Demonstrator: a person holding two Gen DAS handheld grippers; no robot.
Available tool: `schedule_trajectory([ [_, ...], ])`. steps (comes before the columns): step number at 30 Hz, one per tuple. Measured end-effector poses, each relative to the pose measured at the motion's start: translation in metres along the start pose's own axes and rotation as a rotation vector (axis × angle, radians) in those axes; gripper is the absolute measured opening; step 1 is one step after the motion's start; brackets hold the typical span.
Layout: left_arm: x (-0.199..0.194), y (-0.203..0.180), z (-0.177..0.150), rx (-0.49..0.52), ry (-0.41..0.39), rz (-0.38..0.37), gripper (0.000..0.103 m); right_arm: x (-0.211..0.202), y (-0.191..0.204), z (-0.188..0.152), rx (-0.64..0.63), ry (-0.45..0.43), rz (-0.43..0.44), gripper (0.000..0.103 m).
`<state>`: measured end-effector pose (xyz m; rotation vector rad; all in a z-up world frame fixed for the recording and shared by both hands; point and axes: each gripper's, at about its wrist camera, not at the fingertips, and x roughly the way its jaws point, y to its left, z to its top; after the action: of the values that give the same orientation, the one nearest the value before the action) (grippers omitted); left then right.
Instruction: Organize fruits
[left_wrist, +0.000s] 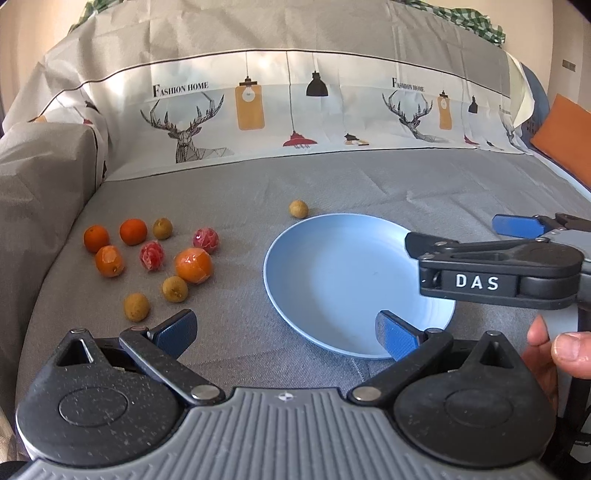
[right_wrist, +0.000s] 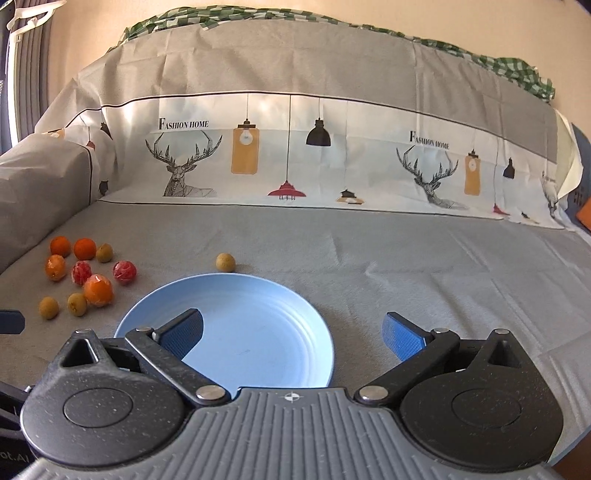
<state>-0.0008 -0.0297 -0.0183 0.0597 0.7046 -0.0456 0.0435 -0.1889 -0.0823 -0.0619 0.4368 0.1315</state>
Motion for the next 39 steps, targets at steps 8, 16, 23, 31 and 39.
schedule_trajectory([
  [8, -0.008, -0.008, -0.002, 0.051, -0.035, -0.047, 0.088, 0.004, -0.001, -0.002, 0.029, 0.056, 0.015, 0.099],
  [16, -0.015, 0.0, 0.005, 0.042, 0.007, -0.142, 0.052, 0.001, 0.002, 0.007, 0.063, 0.086, 0.048, 0.088],
  [23, -0.02, 0.012, 0.02, 0.023, 0.071, -0.127, 0.038, -0.003, 0.003, 0.021, 0.168, 0.111, 0.097, 0.073],
  [31, -0.016, 0.058, 0.05, 0.081, 0.015, -0.104, 0.024, -0.008, 0.006, 0.034, 0.268, 0.118, 0.2, 0.047],
  [39, 0.011, 0.158, 0.039, -0.391, 0.08, -0.03, 0.016, -0.009, 0.027, 0.048, 0.267, 0.105, 0.314, 0.047],
])
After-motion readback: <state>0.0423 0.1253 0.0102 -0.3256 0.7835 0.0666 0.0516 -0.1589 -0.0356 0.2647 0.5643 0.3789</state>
